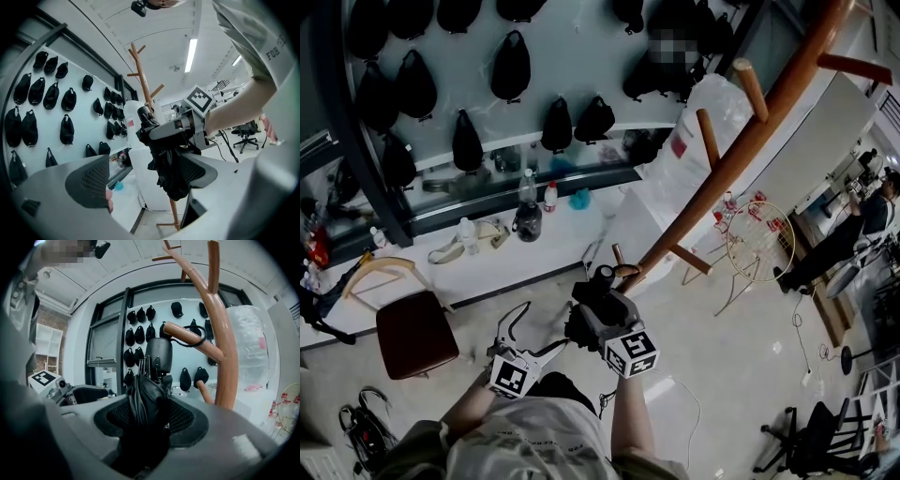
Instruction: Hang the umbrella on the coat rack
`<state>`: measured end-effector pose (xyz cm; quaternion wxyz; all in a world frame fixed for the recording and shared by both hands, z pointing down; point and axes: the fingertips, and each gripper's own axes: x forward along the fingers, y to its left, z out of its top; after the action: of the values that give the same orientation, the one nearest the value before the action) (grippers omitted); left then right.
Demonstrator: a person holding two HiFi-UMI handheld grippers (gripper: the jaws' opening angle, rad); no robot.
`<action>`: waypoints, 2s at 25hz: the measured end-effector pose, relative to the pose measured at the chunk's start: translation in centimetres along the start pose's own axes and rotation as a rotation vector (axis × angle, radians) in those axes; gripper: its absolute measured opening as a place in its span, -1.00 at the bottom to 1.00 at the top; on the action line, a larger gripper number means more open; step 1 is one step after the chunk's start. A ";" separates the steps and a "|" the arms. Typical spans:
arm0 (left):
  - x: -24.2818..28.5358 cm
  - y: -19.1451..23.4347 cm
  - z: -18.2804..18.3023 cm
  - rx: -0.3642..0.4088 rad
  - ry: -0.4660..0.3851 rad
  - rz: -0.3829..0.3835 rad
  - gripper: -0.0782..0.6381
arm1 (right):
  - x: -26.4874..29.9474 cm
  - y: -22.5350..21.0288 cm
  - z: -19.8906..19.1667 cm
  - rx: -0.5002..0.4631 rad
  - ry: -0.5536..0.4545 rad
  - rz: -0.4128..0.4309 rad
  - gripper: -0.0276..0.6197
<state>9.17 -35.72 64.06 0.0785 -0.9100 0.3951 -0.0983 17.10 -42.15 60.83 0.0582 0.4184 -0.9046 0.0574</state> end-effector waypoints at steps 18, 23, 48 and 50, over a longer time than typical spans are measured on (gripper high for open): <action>1.4 0.1 -3.0 0.001 -0.002 0.015 0.51 | -0.3 -5.3 -8.0 0.136 -0.043 -0.187 -0.24; 1.8 0.6 -2.8 0.005 0.006 0.015 0.51 | -0.8 -6.6 -9.2 0.106 -0.009 -0.274 -0.21; 2.6 2.7 8.6 0.019 0.009 -0.042 0.51 | -6.4 -5.7 -4.6 0.156 0.048 -0.470 -0.05; 2.7 2.7 10.3 0.020 -0.005 -0.050 0.51 | -7.7 -5.4 -1.3 0.148 -0.019 -0.489 -0.05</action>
<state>11.52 -38.82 53.83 0.0862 -0.9190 0.3710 -0.1018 26.24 -39.64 61.27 0.0311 0.6285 -0.7703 0.1038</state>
